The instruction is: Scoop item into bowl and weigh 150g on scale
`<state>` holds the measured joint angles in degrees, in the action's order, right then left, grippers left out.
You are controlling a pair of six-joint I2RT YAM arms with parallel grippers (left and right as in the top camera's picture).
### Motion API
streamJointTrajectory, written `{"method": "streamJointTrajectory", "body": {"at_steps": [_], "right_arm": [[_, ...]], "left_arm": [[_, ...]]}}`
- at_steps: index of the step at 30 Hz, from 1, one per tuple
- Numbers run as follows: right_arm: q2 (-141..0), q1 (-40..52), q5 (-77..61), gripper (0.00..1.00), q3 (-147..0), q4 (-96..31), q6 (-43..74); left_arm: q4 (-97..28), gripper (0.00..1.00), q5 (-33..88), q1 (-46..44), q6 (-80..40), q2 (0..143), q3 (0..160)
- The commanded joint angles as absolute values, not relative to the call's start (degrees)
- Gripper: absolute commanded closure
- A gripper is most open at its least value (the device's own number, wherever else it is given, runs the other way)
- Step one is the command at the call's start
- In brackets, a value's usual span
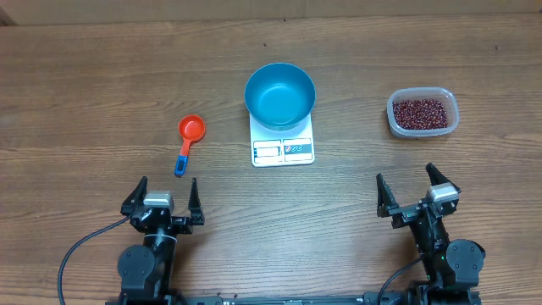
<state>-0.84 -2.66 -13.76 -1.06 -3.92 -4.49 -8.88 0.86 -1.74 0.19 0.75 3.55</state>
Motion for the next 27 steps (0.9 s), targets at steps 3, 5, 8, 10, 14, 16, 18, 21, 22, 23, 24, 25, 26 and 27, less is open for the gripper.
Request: {"method": "streamJointTrajectory", "body": {"at_steps": [3, 5, 8, 10, 14, 16, 18, 21, 22, 23, 24, 25, 26, 27], "right_arm": [[-0.2, -3.1, -14.2, 0.0, -0.4, -3.6, -4.6], [-0.2, -3.1, -14.2, 0.0, -0.4, -3.6, -4.6], [-0.2, -3.1, -14.2, 0.0, -0.4, -3.6, -4.6], [-0.2, -3.1, -14.2, 0.0, -0.4, -3.6, -4.6], [-0.2, -3.1, -14.2, 0.0, -0.4, -3.6, -4.6], [-0.2, -3.1, -14.2, 0.0, -0.4, -3.6, -4.6], [-0.2, -3.1, -14.2, 0.0, -0.4, -3.6, -4.6], [-0.2, -3.1, -14.2, 0.0, -0.4, -3.6, -4.6], [-0.2, -3.1, -14.2, 0.0, -0.4, -3.6, -4.6], [-0.2, -3.1, -14.2, 0.0, -0.4, -3.6, -4.6], [-0.2, -3.1, -14.2, 0.0, -0.4, -3.6, -4.6], [-0.2, -3.1, -14.2, 0.0, -0.4, -3.6, -4.6], [-0.2, -3.1, -14.2, 0.0, -0.4, -3.6, -4.6], [-0.2, -3.1, -14.2, 0.0, -0.4, -3.6, -4.6]], "left_arm": [[-13.8, 0.0, 0.9, -1.5, 1.1, 0.3, 11.7], [-14.4, 0.01, 0.9, -1.5, 1.1, 0.5, 13.5], [-16.1, 0.0, 1.1, -1.5, 0.3, 2.3, 16.5], [-17.6, 0.0, 1.5, -1.5, -0.4, 4.7, 18.9], [-19.1, 0.0, 1.5, -1.5, -0.4, 11.5, 24.3], [-19.5, 0.0, 1.5, -1.5, -0.2, 15.7, 27.6], [-19.9, 0.0, 1.6, -1.5, 0.0, 20.5, 31.0], [-22.3, 0.0, 1.5, -1.5, 0.0, 28.4, 37.3], [-23.1, 0.0, 1.5, -1.5, 0.0, 30.8, 39.2], [-24.6, 0.0, 1.5, -1.5, 0.0, 34.0, 41.7], [-25.8, 0.0, 1.5, -1.5, 0.1, 36.4, 43.6], [-27.2, 0.0, 1.5, -1.5, 0.1, 38.8, 45.7], [-29.0, 0.0, 1.6, -1.5, 0.3, 42.2, 48.6], [-30.7, 0.0, 1.6, -1.5, 0.4, 45.0, 51.0]]}}
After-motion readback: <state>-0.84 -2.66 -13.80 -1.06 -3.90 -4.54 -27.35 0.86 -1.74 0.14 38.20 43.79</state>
